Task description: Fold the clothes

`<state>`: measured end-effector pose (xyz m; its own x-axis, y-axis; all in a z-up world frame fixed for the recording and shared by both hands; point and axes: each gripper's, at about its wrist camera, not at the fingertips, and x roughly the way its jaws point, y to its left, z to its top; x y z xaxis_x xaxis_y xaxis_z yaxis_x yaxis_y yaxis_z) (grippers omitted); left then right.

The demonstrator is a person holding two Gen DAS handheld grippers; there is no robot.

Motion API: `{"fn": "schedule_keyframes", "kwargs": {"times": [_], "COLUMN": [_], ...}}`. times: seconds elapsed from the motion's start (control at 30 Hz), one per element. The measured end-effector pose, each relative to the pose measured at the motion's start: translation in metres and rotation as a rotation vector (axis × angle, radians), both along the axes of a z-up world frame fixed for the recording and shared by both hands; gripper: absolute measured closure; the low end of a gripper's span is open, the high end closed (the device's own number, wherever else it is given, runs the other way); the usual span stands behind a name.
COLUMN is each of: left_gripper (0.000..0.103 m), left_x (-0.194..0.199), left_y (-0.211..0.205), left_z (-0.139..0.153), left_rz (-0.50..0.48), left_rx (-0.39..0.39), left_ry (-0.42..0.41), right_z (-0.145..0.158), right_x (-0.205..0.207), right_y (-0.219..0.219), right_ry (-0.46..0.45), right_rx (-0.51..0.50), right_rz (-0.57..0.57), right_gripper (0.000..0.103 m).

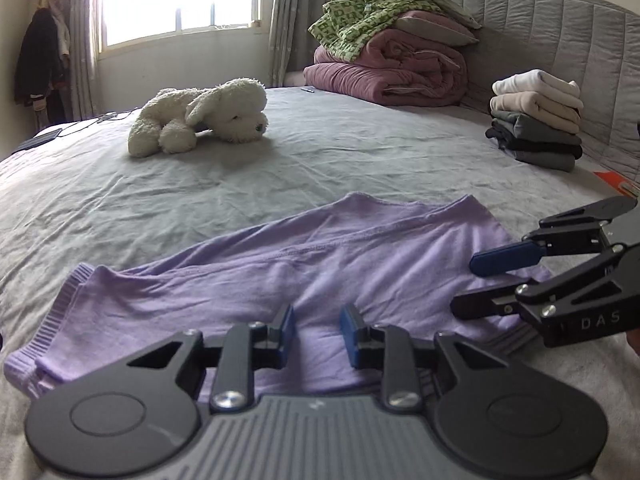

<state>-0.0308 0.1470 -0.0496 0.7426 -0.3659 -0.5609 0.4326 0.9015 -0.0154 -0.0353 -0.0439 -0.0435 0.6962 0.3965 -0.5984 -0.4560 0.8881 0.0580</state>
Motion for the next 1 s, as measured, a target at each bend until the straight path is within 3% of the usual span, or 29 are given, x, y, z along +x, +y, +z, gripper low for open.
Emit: {"fn": "schedule_keyframes", "kwargs": {"times": [0.1, 0.37, 0.53, 0.67, 0.9, 1.0], "left_gripper": [0.072, 0.07, 0.07, 0.065, 0.053, 0.052], "left_x": [-0.007, -0.011, -0.011, -0.013, -0.022, -0.027], "left_y": [0.017, 0.081, 0.108, 0.103, 0.038, 0.006], "left_z": [0.0, 0.001, 0.003, 0.013, 0.032, 0.031], "left_rz": [0.019, 0.133, 0.231, 0.261, 0.067, -0.024], "left_rx": [-0.003, -0.119, -0.149, -0.165, -0.125, -0.103], "left_ry": [-0.006, 0.022, 0.034, 0.025, -0.03, -0.025], "right_z": [-0.004, -0.003, -0.002, 0.007, 0.02, 0.013], "right_x": [-0.008, -0.031, -0.033, -0.026, -0.003, 0.004], "right_y": [-0.007, -0.046, -0.069, -0.086, -0.125, -0.129], "right_ry": [-0.013, -0.006, 0.04, 0.109, 0.331, 0.47], "right_rx": [-0.015, -0.014, 0.019, 0.091, 0.437, 0.51], "right_rz": [0.026, 0.039, 0.014, -0.043, -0.179, -0.207], "right_gripper": [0.052, 0.047, 0.042, 0.042, 0.042, 0.042]}}
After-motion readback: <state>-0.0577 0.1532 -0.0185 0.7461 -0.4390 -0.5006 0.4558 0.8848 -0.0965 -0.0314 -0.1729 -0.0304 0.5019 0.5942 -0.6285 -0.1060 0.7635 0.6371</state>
